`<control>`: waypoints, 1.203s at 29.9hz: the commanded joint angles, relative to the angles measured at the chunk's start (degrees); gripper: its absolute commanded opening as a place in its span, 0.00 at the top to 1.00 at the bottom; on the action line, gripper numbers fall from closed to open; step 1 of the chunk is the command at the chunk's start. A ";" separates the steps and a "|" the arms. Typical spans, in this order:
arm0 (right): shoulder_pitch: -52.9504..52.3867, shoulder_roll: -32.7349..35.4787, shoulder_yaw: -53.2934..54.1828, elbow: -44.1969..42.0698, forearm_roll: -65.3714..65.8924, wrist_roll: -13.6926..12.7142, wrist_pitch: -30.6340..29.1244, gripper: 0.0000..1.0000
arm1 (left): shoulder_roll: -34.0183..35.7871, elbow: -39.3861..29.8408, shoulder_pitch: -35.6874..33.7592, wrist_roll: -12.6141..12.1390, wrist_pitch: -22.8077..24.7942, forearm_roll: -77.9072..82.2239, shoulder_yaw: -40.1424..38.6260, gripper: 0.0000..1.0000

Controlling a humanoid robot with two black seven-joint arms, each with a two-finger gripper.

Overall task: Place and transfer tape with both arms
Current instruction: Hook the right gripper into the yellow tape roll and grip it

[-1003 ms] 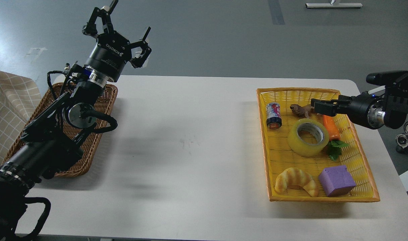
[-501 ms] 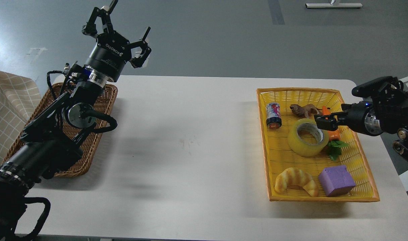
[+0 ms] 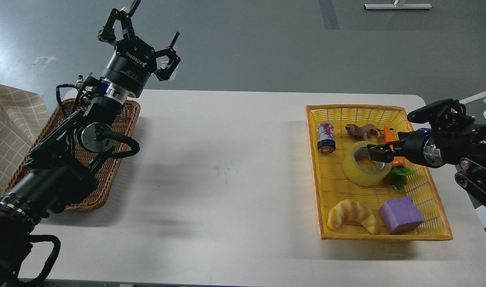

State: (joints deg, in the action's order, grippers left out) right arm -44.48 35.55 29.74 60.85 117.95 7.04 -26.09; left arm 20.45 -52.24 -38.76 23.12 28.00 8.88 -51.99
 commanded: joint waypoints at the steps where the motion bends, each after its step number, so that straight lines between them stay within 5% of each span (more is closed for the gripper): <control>1: 0.00 -0.22 -0.91 -0.03 -0.01 -0.01 -0.01 0.06 | 0.03 0.04 0.00 0.00 0.00 0.00 -0.04 0.02; 12: 0.27 -1.19 -1.44 -2.31 -0.01 -0.01 0.87 0.07 | -0.06 0.04 0.09 0.00 0.00 0.00 0.05 0.02; 26: 0.18 -3.12 -3.46 -4.33 -0.01 -0.01 1.22 0.22 | 0.03 0.04 0.27 0.00 0.00 0.00 0.05 0.02; 36: 0.18 -3.30 -3.55 -5.65 -0.01 -0.01 1.13 0.56 | 0.03 0.04 0.26 0.00 0.00 0.00 -0.04 0.02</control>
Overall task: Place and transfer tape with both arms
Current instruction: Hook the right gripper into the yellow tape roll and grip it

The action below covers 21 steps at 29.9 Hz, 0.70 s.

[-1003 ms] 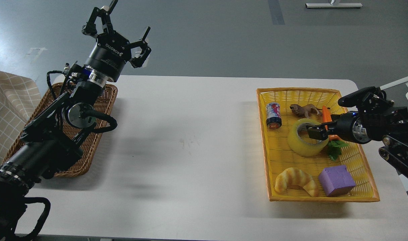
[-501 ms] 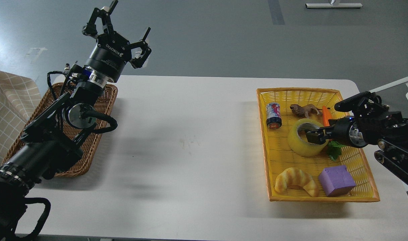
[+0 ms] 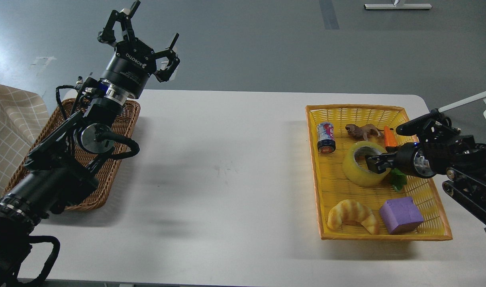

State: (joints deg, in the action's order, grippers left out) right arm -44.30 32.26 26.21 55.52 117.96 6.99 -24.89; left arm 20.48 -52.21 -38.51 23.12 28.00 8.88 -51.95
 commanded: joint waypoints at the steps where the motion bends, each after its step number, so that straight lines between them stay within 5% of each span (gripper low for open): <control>1: 0.00 0.00 -0.02 -0.33 -0.01 0.04 -0.07 0.58 | 0.00 0.01 0.01 0.00 0.00 0.00 -0.08 0.02; 5: 0.00 0.00 -0.02 -0.59 -0.01 -0.05 -0.33 0.76 | 0.00 0.01 -0.08 0.00 0.00 0.00 0.01 0.02; 14: -0.53 0.17 0.07 -0.06 -0.10 0.04 -0.33 0.99 | -0.09 0.01 -0.08 0.00 0.00 0.00 0.01 0.02; 21: -1.75 0.61 0.07 1.60 -0.36 0.04 -0.68 1.00 | 0.08 0.01 -0.16 -0.09 0.00 0.00 0.01 0.02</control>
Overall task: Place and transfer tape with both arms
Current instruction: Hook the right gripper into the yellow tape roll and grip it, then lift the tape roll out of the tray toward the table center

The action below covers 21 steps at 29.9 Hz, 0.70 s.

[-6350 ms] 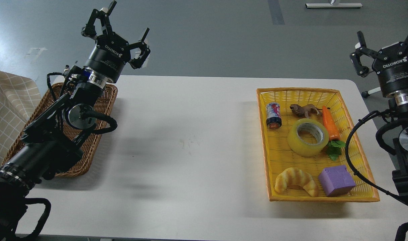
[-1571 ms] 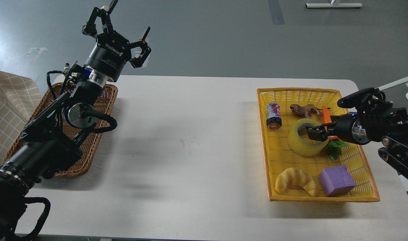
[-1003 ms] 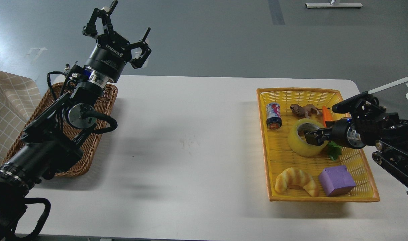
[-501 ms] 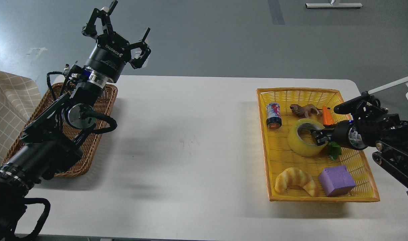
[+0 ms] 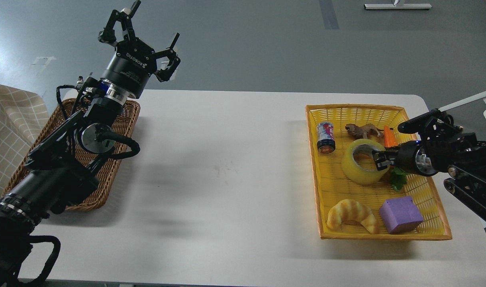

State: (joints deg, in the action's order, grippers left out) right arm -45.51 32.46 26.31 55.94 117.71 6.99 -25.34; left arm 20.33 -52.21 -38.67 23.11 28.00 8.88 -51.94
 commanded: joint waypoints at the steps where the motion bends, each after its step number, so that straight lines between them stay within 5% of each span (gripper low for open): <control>1: -0.90 0.68 -0.03 2.32 -0.20 0.04 -0.41 1.00 | 0.33 0.01 0.00 -0.08 0.00 0.00 0.00 0.02; 21: -10.65 5.08 0.32 9.62 -0.81 0.74 -2.66 1.00 | 0.77 0.09 0.18 -0.17 0.00 0.00 0.00 0.02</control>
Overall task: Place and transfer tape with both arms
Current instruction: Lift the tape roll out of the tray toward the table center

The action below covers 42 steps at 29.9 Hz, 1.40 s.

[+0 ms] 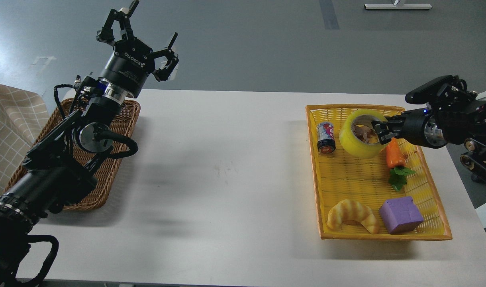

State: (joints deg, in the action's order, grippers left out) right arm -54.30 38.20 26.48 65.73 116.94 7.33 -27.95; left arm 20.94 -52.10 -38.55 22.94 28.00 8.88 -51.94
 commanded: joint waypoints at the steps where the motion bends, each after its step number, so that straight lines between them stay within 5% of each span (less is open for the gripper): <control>1: -2.38 -1.19 0.15 -0.25 -0.04 0.49 -0.05 1.00 | 0.24 -0.02 0.06 0.00 0.00 0.00 0.00 0.02; 26: -4.85 -30.19 -0.20 -8.07 -0.39 0.49 -0.05 1.00 | 0.15 -0.02 0.23 0.00 0.00 0.09 0.00 0.02; 42: -4.67 -37.49 -3.36 -14.40 -0.13 0.49 -0.05 1.00 | -0.20 -0.02 0.23 0.00 0.00 0.09 0.00 0.02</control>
State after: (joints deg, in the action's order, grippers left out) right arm -59.06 1.73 23.37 52.53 116.71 7.82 -28.00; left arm 20.83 -52.12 -38.32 22.94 28.00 8.97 -51.94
